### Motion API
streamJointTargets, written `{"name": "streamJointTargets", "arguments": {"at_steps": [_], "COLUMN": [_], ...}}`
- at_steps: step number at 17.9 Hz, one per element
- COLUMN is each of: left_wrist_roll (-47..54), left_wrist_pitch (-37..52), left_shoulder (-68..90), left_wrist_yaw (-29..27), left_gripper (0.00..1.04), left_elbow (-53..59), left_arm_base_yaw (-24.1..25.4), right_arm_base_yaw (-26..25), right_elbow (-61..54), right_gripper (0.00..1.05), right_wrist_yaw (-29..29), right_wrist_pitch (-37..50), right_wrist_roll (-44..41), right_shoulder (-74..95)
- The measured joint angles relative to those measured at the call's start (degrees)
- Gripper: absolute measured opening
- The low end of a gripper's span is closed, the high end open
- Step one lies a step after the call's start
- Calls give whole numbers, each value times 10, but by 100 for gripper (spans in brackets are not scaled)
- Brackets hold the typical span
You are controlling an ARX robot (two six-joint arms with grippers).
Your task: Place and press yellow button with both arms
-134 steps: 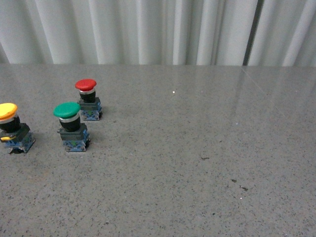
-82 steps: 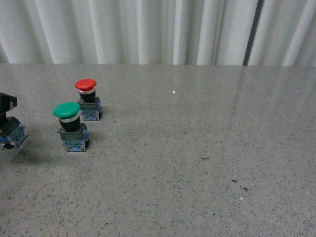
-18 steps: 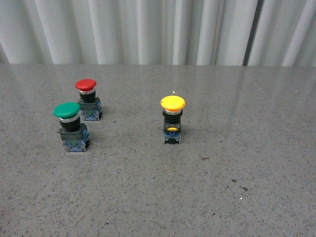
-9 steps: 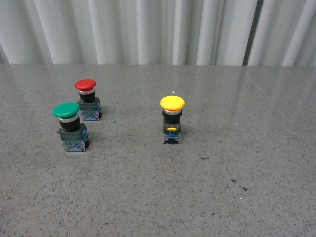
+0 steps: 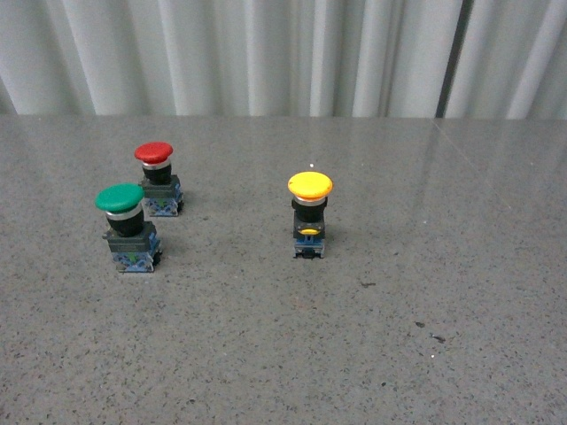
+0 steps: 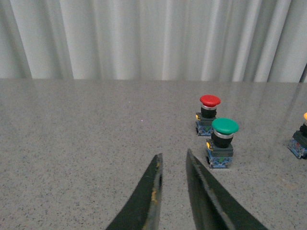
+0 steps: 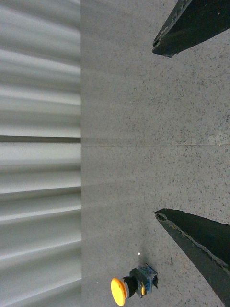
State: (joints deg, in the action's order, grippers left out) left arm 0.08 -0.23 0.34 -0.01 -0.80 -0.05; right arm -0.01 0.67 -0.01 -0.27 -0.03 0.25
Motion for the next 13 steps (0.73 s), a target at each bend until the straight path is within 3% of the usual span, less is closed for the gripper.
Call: {"name": "streamJointTargets", "arguments": {"at_steps": [1, 6, 13], "left_wrist_roll": [0, 0, 0], "left_wrist_pitch": [0, 0, 0], "left_shoulder": [0, 0, 0], "left_wrist_yaw": [0, 0, 0], "left_gripper": [47, 98, 98], "left_elbow": [0, 0, 0], "left_arm_base_yaw": [0, 0, 0], "right_arm_base_yaw": [0, 0, -2], "right_elbow": [0, 0, 10], "right_gripper": [98, 98, 98], "right_wrist_yaw": [0, 0, -22], "right_wrist_pitch": [0, 0, 43], "right_wrist_roll": [0, 0, 38], "right_shoulder": [0, 0, 64]}}
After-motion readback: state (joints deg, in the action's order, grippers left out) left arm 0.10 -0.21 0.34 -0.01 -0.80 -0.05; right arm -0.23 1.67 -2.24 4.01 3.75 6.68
